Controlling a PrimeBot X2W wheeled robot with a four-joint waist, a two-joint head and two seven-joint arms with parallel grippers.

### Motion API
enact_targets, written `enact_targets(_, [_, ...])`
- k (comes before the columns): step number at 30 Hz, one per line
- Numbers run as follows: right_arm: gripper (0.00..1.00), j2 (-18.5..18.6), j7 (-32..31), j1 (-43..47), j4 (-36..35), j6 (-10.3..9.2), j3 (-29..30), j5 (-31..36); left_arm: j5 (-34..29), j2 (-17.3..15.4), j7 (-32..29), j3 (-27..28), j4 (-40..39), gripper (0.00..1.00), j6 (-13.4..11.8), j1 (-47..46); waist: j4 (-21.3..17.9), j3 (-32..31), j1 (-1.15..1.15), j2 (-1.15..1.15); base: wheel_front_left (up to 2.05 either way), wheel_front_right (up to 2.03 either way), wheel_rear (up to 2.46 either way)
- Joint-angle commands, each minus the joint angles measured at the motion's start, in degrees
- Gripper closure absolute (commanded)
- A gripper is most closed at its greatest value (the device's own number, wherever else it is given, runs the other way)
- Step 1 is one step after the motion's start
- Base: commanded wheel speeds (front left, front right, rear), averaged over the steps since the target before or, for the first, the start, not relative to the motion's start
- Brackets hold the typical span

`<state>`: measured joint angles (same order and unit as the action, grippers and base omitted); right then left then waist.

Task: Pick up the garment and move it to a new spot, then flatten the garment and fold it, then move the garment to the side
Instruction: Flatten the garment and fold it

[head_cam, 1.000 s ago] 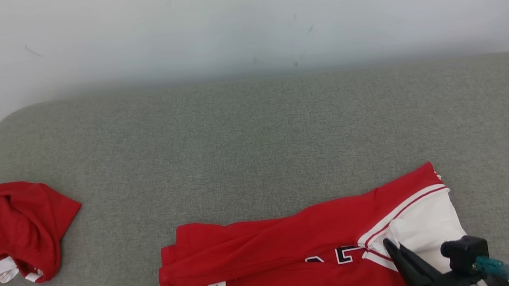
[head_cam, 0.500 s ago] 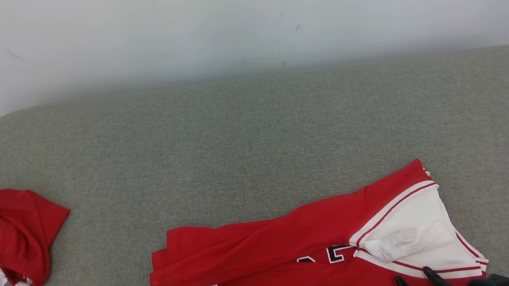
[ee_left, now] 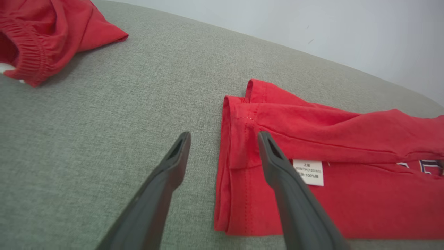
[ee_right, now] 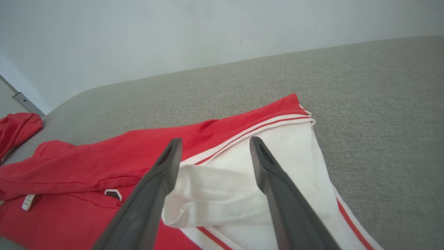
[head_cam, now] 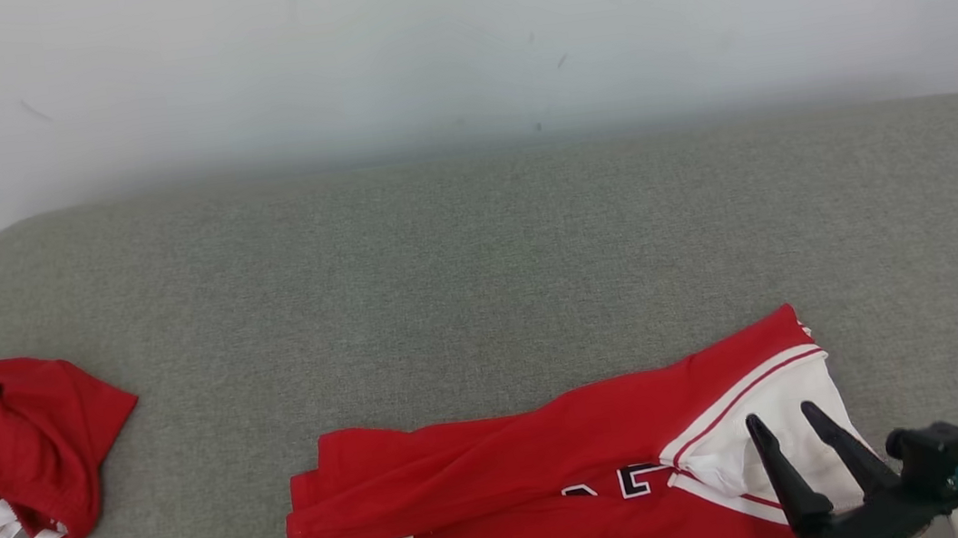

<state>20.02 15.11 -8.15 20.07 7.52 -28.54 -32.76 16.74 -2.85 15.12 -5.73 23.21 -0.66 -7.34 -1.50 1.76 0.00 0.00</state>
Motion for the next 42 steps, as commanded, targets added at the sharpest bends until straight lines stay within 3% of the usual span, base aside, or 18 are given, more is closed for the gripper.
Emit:
enact_targets(1, [0.0, 0.6, 0.0, -1.7, 1.1, -0.07, -0.9, -0.7, -0.3, -0.1, 0.0, -0.1, 0.2, 0.0, 0.0, 0.2, 0.4, 0.0, 0.0, 0.0, 0.0, 0.0, 0.0])
enact_targets(4, [0.0, 1.6, -0.2, -5.4, 4.4, -0.07, -3.4, -1.8, 0.1, -0.1, 0.0, -0.8, 0.7, 0.0, 0.1, 0.4, 1.1, -0.3, 0.0, 0.0, 0.0, 0.0, 0.0])
enact_targets(5, [0.12, 2.0, -0.3, -6.8, 5.3, -0.07, -4.1, -2.4, 0.2, -0.1, 0.0, -1.0, 0.9, 0.0, 0.1, 0.5, 1.3, -0.3, 0.0, 0.0, 0.0, 0.0, 0.0])
enact_targets(6, [0.55, 2.3, -1.0, -7.9, 6.4, -0.07, -5.1, -2.9, 0.2, -0.1, 0.0, -1.1, 1.0, 0.0, 0.1, 0.6, 1.4, -0.4, 0.0, 0.0, 0.0, 0.0, 0.0])
enact_targets(7, [0.63, 2.6, -1.2, -8.9, 7.2, -0.07, -5.8, -3.4, 0.3, -0.1, 0.0, -1.2, 1.2, 0.0, 0.0, 0.7, 1.6, -0.6, 0.0, 0.0, 0.0, 0.0, 0.0])
enact_targets(9, [1.0, 3.6, -2.7, -11.4, 9.9, -0.07, -7.8, -5.0, 0.6, -0.1, 0.0, -1.3, 1.4, 0.0, 0.0, 1.0, 2.0, -0.8, 0.0, 0.0, 0.0, 0.0, 0.0])
enact_targets(19, [1.0, 5.9, -9.9, -14.9, 13.6, -0.07, -14.1, -11.6, 0.9, -0.1, 0.0, -1.1, 1.1, 0.0, -0.2, 1.2, 1.5, -0.4, 0.0, 0.0, 0.0, 0.0, 0.0])
enact_targets(42, [1.0, 15.7, -19.5, -10.5, 2.5, -0.07, -22.0, -21.8, 1.3, -0.1, 0.0, -1.2, -0.3, 0.0, -0.5, 0.3, -1.1, 0.1, 0.0, 0.0, 0.0, 0.0, 0.0])
